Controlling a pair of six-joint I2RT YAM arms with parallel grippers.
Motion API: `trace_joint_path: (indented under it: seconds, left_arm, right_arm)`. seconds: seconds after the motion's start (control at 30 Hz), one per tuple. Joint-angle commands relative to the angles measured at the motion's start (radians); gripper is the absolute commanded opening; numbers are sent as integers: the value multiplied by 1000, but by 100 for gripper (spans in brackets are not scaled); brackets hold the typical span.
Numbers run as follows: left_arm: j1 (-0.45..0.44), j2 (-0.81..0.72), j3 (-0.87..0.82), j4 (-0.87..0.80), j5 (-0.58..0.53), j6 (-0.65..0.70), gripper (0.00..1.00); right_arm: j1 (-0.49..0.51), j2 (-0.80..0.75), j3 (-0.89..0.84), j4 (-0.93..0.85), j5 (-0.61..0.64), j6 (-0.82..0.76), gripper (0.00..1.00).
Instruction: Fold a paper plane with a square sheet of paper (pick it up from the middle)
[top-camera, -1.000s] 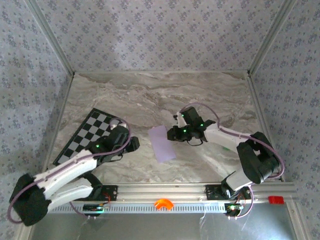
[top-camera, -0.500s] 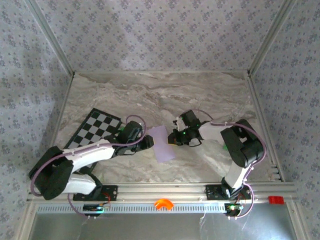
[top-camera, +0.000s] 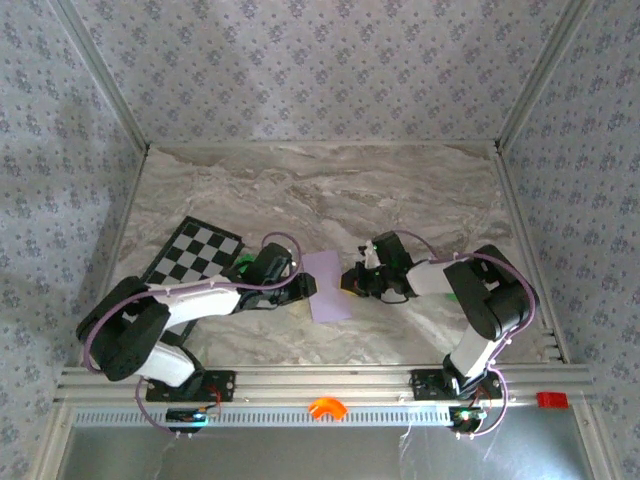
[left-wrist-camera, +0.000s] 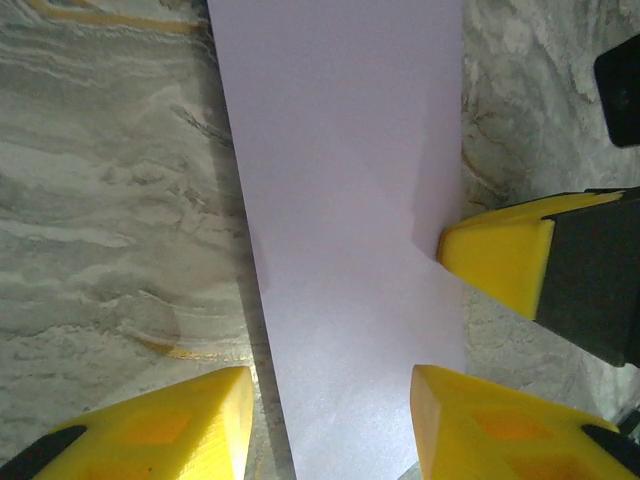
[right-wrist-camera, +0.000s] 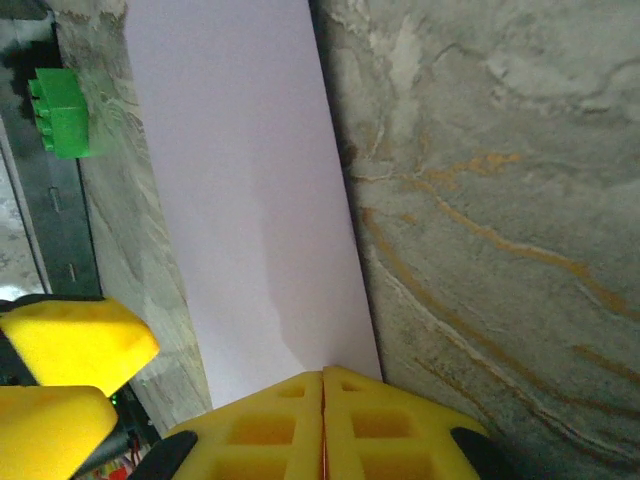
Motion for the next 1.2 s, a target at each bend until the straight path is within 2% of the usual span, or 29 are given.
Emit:
trace_joint_path:
  seconds: [0.0, 0.83, 1.17]
  left_arm:
    - [-7, 25, 26, 39, 26, -9, 45]
    - [-20, 131, 26, 139, 46, -48, 42]
    - [-22, 82, 0, 136, 3, -64, 31]
  right_arm:
    - [-2, 21, -58, -58, 58, 56, 9]
    - [-5, 36, -50, -65, 46, 51, 10]
    - [-5, 36, -44, -67, 40, 51, 10]
